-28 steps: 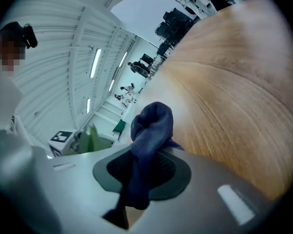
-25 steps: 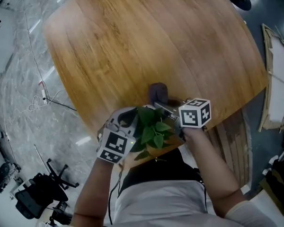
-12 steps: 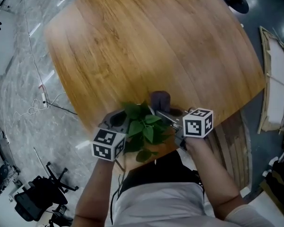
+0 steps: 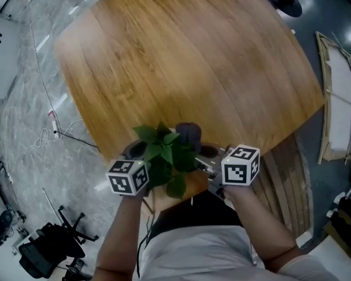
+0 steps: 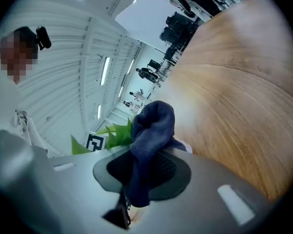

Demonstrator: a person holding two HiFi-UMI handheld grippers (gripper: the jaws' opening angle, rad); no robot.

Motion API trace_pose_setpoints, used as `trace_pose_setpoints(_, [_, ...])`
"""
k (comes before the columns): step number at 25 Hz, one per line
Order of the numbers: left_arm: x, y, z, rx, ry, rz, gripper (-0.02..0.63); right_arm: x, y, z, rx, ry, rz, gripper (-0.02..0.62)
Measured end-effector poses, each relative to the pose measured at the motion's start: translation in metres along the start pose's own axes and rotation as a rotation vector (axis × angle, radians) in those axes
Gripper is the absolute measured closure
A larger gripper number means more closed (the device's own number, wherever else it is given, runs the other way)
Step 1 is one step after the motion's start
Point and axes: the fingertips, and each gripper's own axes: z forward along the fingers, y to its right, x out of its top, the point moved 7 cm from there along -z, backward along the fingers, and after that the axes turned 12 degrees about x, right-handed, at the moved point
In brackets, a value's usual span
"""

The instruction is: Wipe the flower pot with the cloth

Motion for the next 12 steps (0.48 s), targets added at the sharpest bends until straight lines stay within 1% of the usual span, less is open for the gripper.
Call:
trace_pose_setpoints(2, [0.000,-0.001,-0.001,0.004,0.009,-0.020,0.590,-0.005,0.016,-0.002,-0.045,0.008,0.006,0.534])
trace_pose_setpoints(4, [0.000,0.002,-0.002,0.003,0.019,-0.032,0.591,-0.013,0.042,-0.008,-0.127,0.003,0.019,0.534])
trace_pose_setpoints(6, [0.000,0.007,-0.003,0.001,0.030,-0.025,0.591,-0.020,0.059,-0.012,-0.203,0.002,0.025,0.534])
trace_pose_setpoints(8, [0.000,0.011,-0.003,0.003,0.041,-0.020,0.591,-0.024,0.066,-0.013,-0.268,-0.014,-0.007,0.532])
trace_pose_setpoints(10, [-0.002,0.015,-0.001,0.003,0.046,-0.026,0.591,-0.026,0.063,-0.015,-0.292,-0.013,-0.032,0.534])
trace_pose_setpoints(12, [-0.002,0.015,0.000,-0.001,0.042,-0.050,0.591,-0.024,0.057,-0.021,-0.295,0.003,-0.049,0.532])
